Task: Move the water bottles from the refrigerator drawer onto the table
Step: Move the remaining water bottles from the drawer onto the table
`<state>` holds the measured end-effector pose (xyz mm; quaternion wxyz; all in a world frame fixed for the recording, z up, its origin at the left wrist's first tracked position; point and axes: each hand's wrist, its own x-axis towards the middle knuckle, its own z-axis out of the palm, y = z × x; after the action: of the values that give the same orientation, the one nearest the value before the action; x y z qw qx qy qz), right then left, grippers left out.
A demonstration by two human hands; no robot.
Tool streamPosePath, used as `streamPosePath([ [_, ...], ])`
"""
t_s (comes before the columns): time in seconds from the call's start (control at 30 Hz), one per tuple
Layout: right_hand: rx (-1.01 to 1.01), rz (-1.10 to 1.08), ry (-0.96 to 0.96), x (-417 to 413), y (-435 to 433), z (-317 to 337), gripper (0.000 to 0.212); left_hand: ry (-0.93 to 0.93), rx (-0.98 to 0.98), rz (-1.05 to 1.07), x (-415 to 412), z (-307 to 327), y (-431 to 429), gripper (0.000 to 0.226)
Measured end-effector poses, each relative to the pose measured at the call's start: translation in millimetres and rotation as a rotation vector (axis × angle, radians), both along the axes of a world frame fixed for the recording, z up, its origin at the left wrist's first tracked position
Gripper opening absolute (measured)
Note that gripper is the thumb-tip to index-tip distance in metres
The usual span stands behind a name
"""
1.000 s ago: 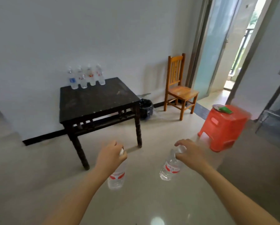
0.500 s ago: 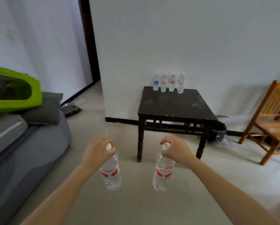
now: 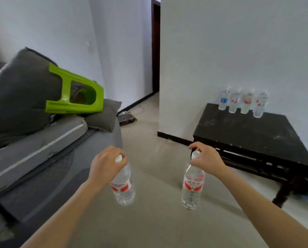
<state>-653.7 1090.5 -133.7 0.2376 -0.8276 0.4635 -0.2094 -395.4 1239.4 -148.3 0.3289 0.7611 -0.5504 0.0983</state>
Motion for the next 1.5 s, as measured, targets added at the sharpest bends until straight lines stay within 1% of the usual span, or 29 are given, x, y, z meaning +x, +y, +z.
streamPosePath([
  [0.13,0.078,0.061,0.082,27,-17,-16,0.046,0.087,0.045,0.038,23,-8,-14,0.027],
  [0.23,0.075,0.075,0.111,54,-38,-17,0.046,0.136,0.06,0.051,50,-14,-37,0.028],
  [0.33,0.071,0.074,0.126,84,-68,-9,0.046,0.142,0.035,0.028,83,-17,-65,0.021],
  [0.47,0.018,0.068,0.1,139,-114,10,0.045,0.117,-0.01,0.012,144,-8,-112,0.018],
  [0.5,0.006,0.065,0.092,151,-125,16,0.044,0.104,-0.015,0.008,158,-5,-124,0.021],
  [0.6,-0.022,0.018,0.063,179,-157,29,0.044,0.001,-0.043,-0.045,198,5,-160,0.041],
  [0.7,-0.024,-0.087,-0.007,198,-195,39,0.044,-0.016,0.033,-0.069,238,16,-203,0.058],
  [0.73,-0.017,-0.111,-0.021,200,-203,41,0.043,-0.038,0.033,-0.072,248,16,-212,0.056],
  [0.8,-0.018,-0.143,-0.02,202,-222,43,0.042,-0.111,0.002,-0.073,266,6,-233,0.042],
  [0.87,-0.015,-0.175,-0.003,205,-245,44,0.041,-0.037,-0.032,-0.056,281,-6,-263,0.036],
  [0.9,-0.013,-0.175,0.014,206,-256,44,0.041,0.007,-0.032,-0.055,285,-10,-278,0.036],
  [1.0,0.0,-0.144,0.086,209,-290,37,0.04,0.052,0.006,-0.099,285,-23,-329,0.038],
  [1.1,0.013,-0.128,0.164,211,-334,26,0.034,0.145,0.091,-0.151,283,-27,-384,0.017],
  [1.13,0.025,-0.126,0.18,212,-347,24,0.033,0.159,0.097,-0.161,283,-25,-399,0.015],
  [1.23,0.06,-0.133,0.185,219,-398,22,0.032,0.139,0.095,-0.158,288,-14,-449,0.012],
  [1.33,0.059,-0.175,0.126,233,-442,22,0.035,0.13,0.043,-0.175,293,-1,-496,0.013],
  [1.43,0.088,-0.213,0.099,245,-478,14,0.035,0.077,0.06,-0.188,299,-4,-537,0.011],
  [1.5,0.099,-0.234,0.102,253,-501,8,0.034,0.05,0.085,-0.223,308,-10,-564,0.017],
])
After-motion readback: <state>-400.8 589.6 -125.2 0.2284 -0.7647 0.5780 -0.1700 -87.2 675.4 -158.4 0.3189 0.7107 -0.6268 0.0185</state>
